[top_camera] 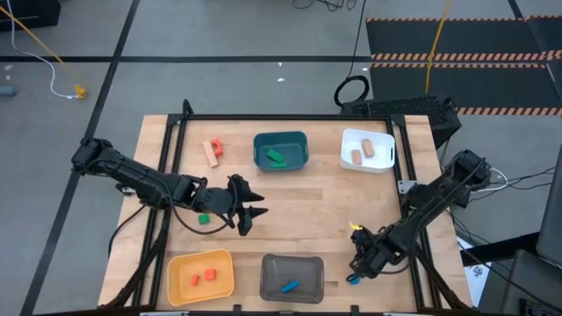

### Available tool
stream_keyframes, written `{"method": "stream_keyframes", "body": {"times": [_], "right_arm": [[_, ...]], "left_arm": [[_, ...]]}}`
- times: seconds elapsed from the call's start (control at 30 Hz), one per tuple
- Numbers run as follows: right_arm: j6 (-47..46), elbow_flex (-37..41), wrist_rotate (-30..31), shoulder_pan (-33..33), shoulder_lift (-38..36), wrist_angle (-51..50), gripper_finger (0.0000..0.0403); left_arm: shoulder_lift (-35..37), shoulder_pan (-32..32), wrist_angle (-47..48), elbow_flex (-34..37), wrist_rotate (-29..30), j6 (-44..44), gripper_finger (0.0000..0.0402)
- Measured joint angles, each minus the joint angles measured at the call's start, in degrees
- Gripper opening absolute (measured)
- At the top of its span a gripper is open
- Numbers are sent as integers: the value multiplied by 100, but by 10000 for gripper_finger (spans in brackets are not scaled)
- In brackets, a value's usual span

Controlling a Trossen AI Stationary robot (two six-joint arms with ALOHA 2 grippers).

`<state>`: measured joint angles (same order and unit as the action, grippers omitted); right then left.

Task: Sort & place blocks by color
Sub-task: Put the top blue block into the black bin

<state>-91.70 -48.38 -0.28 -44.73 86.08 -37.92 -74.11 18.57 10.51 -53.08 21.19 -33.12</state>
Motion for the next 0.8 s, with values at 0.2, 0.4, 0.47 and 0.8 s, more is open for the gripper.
{"method": "stream_keyframes", "body": {"times": [0.2, 0.4, 0.47, 0.8], "right_arm": [[287, -5, -12, -2, 280, 9, 210], [258, -9, 9, -2, 284, 2, 174], [246, -5, 11, -2, 284, -6, 148], [232, -19, 57, 1, 263, 25, 50]], "left_arm": [[0, 0, 4, 0, 0, -4, 200], [0, 0, 2, 0, 0, -7, 200], [0, 0, 4, 0, 0, -7, 200], [0, 0, 3, 0, 0, 4, 200]]}}
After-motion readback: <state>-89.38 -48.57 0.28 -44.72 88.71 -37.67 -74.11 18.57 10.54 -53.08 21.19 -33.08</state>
